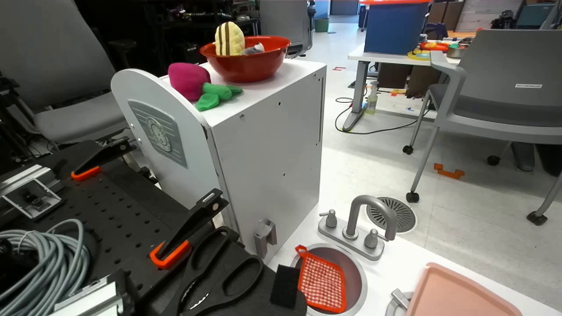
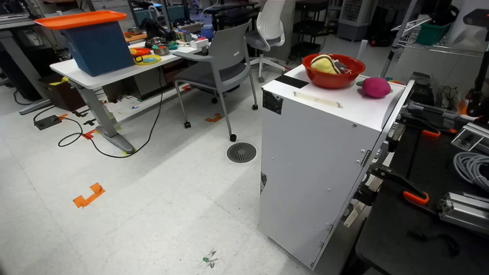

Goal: Remove the grey plushy from the red bowl and put it in the sink

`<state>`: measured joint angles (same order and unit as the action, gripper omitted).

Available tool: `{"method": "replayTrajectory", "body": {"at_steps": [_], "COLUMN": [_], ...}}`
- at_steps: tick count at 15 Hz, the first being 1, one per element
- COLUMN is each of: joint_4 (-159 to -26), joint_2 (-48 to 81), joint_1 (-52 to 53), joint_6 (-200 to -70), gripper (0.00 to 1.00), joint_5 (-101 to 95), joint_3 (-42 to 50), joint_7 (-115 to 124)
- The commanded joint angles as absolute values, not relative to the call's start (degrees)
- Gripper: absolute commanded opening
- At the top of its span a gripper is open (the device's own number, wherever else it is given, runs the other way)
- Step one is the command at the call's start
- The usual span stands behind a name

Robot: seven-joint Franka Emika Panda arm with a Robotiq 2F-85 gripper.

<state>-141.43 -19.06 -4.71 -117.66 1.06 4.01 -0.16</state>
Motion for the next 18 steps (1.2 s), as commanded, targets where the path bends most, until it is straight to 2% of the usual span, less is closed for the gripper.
{"method": "replayTrajectory", "body": {"at_steps": [1,11,18], "joint_4": [-134.4,-136.0,-135.5], "joint_2": [-13.1,-13.1,-12.3], "joint_1": [-4.2,-1.3,-0.9], "joint_6": [-113.5,-124.2,-123.7], "gripper": [1.0,1.0,1.0], "joint_5": [0.4,-6.0,-4.4], "joint_3": [4.3,2.4,2.8], "joint_7": [-2.9,-13.1,-16.5]}}
